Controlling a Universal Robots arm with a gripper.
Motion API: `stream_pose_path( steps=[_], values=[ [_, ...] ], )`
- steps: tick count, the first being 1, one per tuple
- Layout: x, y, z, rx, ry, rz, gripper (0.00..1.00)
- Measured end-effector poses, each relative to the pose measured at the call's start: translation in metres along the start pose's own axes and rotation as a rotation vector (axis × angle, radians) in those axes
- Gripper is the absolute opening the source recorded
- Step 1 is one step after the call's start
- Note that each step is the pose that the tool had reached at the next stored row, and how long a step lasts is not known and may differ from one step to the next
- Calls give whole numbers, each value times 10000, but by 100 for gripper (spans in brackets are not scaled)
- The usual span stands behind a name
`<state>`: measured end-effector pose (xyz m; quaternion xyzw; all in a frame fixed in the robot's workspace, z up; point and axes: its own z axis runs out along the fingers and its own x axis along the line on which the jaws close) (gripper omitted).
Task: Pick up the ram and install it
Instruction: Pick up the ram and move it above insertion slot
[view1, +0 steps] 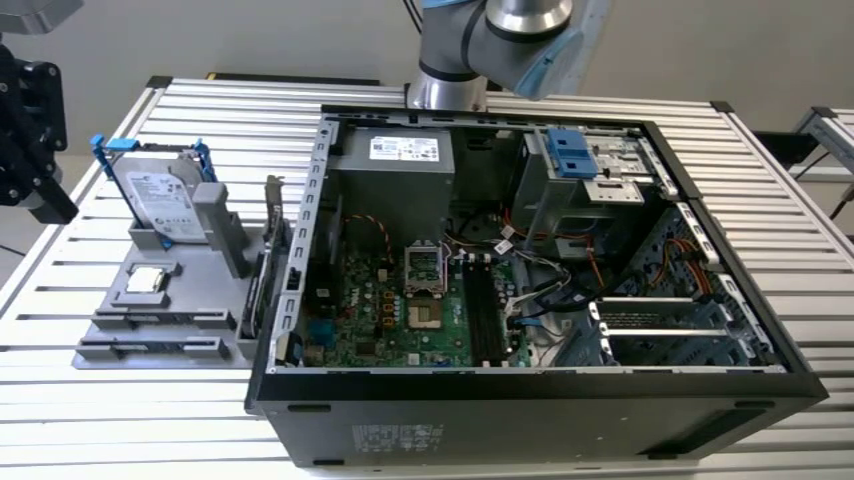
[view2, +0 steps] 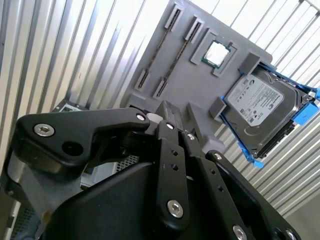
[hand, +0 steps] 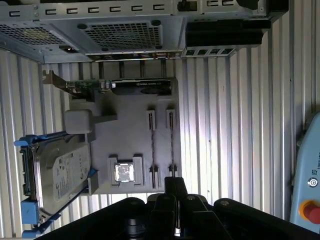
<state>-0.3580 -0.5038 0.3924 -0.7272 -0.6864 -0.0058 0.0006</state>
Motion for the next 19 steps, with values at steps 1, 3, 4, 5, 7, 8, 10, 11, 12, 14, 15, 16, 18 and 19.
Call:
stream_pose_path(
  steps=[1, 3, 4, 5, 7, 8, 10, 11, 12, 14, 15, 16, 18, 19],
  values=[
    [0, 0, 0, 0, 0, -3, 0],
    [0, 0, 0, 0, 0, -9, 0],
    [0, 0, 0, 0, 0, -12, 100],
    [0, 0, 0, 0, 0, -15, 100],
    [0, 0, 0, 0, 1, -20, 100],
    [0, 0, 0, 0, 0, -23, 100],
    [0, 0, 0, 0, 1, -40, 100],
    [0, 0, 0, 0, 1, -52, 100],
    [0, 0, 0, 1, 1, -53, 100],
    [0, 0, 0, 1, 0, -62, 100],
    [0, 0, 1, 2, 2, -70, 100],
    [0, -2, 2, 1, 3, -72, 100],
    [0, -4, 3, 0, 4, -74, 100],
    [0, -6, 2, 0, 4, -73, 100]
  ],
)
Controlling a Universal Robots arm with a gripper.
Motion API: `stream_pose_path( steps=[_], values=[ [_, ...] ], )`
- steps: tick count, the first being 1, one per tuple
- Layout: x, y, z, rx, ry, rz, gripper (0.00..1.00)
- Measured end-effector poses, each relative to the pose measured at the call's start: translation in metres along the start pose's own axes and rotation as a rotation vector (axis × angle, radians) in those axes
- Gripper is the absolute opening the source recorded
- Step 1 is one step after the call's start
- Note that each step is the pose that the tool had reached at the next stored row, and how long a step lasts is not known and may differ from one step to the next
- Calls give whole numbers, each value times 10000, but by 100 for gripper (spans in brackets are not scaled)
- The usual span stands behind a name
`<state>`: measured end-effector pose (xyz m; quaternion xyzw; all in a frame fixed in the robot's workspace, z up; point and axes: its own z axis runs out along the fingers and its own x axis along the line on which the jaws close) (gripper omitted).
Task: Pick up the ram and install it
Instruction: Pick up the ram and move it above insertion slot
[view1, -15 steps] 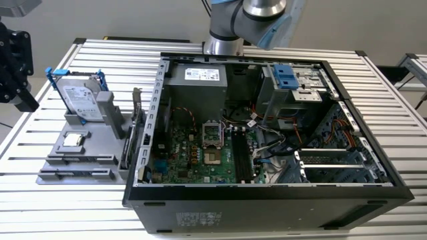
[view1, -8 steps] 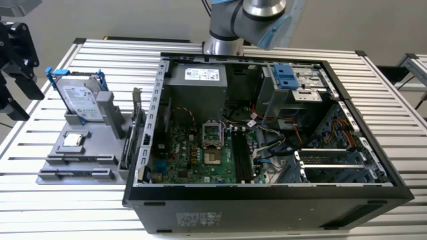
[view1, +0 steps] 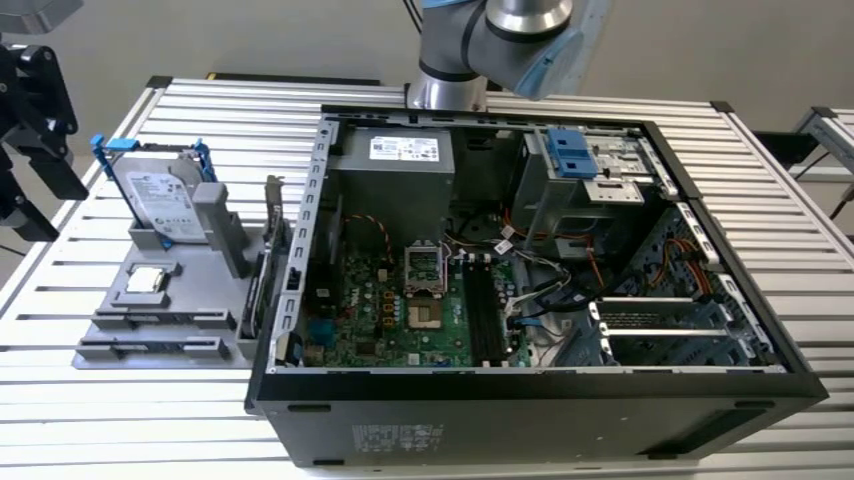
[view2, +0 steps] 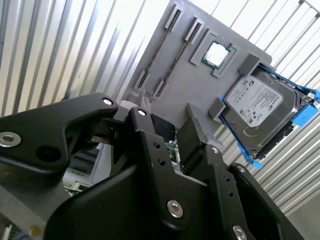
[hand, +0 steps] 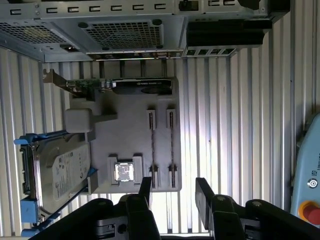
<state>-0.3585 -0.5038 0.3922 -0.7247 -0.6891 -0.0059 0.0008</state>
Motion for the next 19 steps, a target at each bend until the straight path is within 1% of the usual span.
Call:
stream_pose_path(
  steps=[6, 9, 19],
  values=[
    [0, -6, 5, 2, -2, 0, 100],
    [0, -8, 18, 2, 1, -28, 100],
    [-1, -10, 66, 10, 4, -580, 100]
  ],
)
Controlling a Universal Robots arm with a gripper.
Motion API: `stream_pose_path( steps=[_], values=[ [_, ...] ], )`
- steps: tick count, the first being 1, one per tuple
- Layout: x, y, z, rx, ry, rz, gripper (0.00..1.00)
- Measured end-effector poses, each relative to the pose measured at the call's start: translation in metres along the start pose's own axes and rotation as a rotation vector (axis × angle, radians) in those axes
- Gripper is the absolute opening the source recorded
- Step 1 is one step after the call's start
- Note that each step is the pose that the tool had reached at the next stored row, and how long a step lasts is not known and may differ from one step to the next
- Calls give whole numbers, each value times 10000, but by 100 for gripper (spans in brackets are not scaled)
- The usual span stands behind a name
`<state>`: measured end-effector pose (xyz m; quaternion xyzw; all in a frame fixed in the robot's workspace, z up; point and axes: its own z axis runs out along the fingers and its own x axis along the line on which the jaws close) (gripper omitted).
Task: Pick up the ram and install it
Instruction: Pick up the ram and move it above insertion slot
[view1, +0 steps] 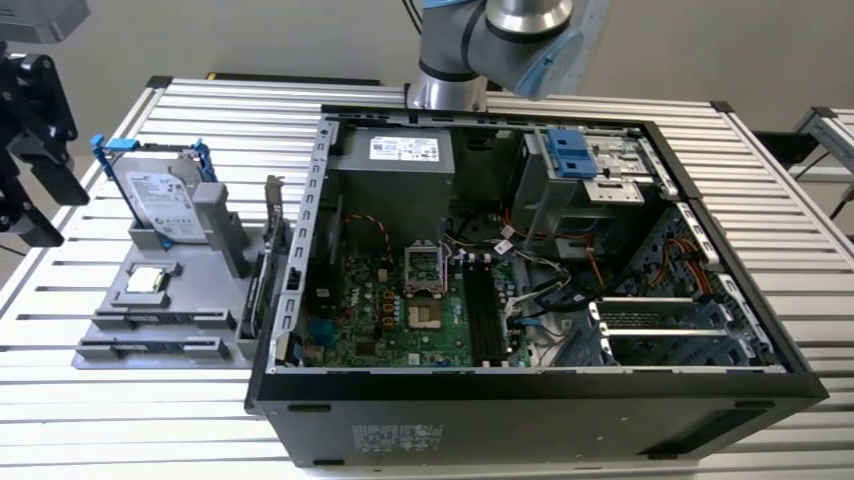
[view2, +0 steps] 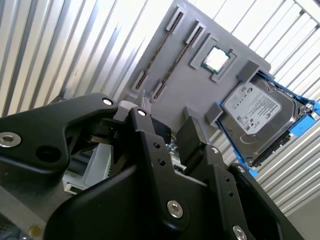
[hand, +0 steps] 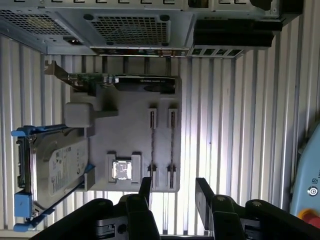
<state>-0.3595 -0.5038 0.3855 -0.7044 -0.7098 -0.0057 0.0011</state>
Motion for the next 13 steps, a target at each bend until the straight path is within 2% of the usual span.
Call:
stream_pose_path(
  steps=[13],
  values=[
    [0, -27, 17, 9, 1, -128, 100]
  ],
)
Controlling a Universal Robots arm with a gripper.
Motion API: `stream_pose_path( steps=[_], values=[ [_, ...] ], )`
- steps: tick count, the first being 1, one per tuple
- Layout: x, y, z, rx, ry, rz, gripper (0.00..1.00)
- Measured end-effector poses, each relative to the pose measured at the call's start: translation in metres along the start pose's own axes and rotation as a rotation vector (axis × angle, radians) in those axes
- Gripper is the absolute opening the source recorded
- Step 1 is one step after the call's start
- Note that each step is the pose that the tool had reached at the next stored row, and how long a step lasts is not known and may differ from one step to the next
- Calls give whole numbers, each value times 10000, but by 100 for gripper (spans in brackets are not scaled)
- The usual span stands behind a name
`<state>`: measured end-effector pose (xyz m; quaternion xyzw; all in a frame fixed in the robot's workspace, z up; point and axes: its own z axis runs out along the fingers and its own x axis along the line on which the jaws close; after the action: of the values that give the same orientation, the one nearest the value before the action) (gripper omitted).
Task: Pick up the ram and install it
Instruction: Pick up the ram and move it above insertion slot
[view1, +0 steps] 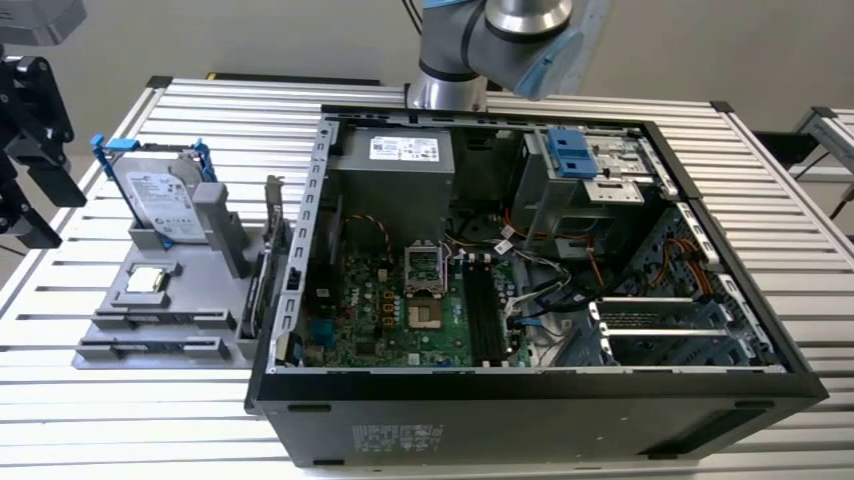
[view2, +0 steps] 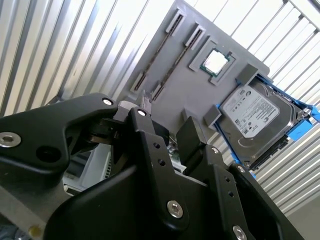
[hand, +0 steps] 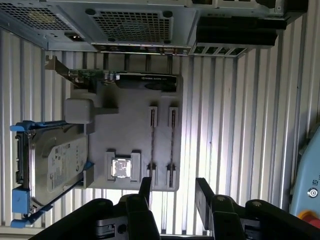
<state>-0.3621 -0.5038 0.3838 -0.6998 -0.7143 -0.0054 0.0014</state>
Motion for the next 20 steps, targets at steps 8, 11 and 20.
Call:
stream_pose_path(
  steps=[8, 11, 20],
  values=[
    [0, -2, 32, 16, 1, -27, 100],
    [0, -2, 47, 26, 1, -47, 100],
    [-1, -2, 101, 71, 2, -111, 100]
  ],
)
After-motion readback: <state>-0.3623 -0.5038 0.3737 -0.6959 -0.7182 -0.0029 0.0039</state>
